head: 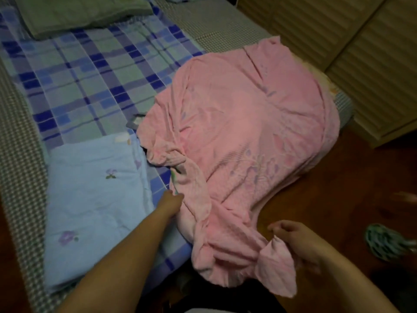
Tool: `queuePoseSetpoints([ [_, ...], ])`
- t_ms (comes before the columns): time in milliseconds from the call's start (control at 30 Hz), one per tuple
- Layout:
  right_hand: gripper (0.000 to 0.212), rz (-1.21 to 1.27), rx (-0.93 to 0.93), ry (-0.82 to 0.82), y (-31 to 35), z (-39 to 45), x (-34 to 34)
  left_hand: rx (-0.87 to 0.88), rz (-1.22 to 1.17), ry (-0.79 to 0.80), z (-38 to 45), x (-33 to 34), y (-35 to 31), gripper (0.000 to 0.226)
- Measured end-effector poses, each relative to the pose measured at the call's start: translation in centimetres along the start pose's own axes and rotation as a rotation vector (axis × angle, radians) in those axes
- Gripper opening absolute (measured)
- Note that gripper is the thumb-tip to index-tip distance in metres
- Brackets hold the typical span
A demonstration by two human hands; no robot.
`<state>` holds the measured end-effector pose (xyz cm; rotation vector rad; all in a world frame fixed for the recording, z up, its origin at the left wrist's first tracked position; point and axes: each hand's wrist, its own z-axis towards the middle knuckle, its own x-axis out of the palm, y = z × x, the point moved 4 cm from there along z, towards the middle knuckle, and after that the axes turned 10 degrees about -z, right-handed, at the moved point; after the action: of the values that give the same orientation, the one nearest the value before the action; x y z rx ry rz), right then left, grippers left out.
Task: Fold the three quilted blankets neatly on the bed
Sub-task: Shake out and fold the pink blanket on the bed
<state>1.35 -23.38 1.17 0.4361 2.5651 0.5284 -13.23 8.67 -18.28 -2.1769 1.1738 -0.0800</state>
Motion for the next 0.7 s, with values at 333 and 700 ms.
queuePoseSetpoints([
  [333, 0.016, 0.132, 0.053, 0.018, -2.2, 1.5, -1.8, 0.228, 0.338, -0.037, 9.4, 3.3, -11.5, 0.051],
  [700, 0.035, 0.264, -0.203, 0.280, 7.9, -2.9, -2.3, 0.865, -0.784, -0.503, -7.4, -18.6, -22.6, 0.016],
])
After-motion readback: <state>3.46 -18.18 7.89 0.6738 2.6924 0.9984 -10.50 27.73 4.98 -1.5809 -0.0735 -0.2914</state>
